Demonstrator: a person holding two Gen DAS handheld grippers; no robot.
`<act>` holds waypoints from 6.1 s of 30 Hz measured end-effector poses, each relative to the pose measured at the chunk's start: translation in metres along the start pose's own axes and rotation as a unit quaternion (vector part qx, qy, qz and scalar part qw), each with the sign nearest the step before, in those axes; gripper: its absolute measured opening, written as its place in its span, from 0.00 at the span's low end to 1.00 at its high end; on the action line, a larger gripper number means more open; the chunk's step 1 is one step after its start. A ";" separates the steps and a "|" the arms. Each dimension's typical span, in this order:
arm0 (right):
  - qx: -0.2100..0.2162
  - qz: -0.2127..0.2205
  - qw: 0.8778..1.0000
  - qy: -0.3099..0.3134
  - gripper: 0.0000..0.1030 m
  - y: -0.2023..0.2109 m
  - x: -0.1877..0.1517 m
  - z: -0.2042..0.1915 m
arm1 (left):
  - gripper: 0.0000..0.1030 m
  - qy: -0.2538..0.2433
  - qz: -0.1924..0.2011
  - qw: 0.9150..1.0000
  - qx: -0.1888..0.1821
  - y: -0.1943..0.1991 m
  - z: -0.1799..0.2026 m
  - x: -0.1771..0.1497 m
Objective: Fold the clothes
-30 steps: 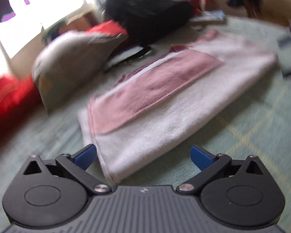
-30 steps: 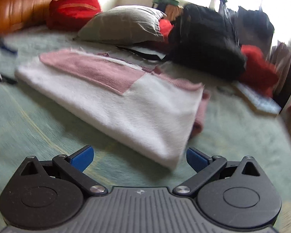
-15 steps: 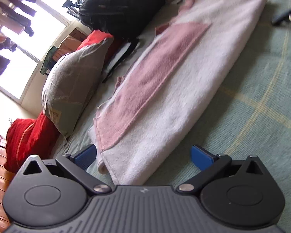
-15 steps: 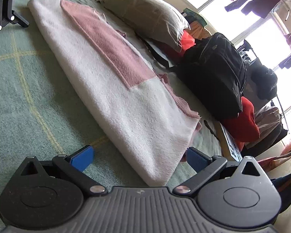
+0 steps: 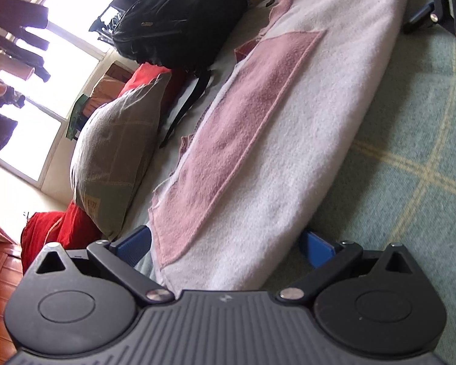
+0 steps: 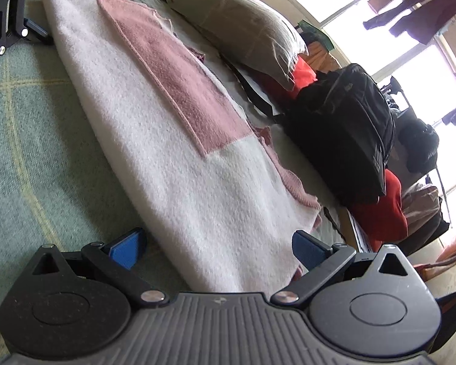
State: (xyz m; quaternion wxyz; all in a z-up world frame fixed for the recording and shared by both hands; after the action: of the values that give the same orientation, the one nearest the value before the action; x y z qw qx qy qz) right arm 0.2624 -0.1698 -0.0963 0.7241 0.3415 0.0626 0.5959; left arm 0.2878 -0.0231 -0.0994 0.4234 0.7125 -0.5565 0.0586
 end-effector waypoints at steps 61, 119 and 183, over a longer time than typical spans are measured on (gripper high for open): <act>-0.092 -0.013 0.979 0.182 0.11 -0.022 0.025 -0.015 | 0.10 -0.156 0.040 0.983 0.093 -0.021 0.024 0.014; 0.140 0.021 0.982 0.123 0.42 0.216 -0.076 -0.075 | 0.20 -0.026 -0.017 0.991 -0.127 0.230 0.031 -0.091; 0.130 0.035 0.893 -0.429 1.00 0.073 -0.035 -0.006 | 0.89 0.479 -0.075 0.849 -0.208 0.050 -0.027 -0.065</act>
State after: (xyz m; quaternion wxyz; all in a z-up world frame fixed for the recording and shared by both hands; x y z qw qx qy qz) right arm 0.1896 -0.1951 -0.0704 0.6085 0.6570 -0.1889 0.4030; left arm 0.2315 0.0424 -0.0913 0.7792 0.5306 -0.2281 0.2433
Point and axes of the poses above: each gripper's, at about its wrist camera, not at the fingertips, and y roughly against the way its jaws point, z to its right, x to its top, the point moved 2 cm from there along -y, roughly the way its jaws point, and after that the axes turned 12 degrees about y, right-handed, at the moved point
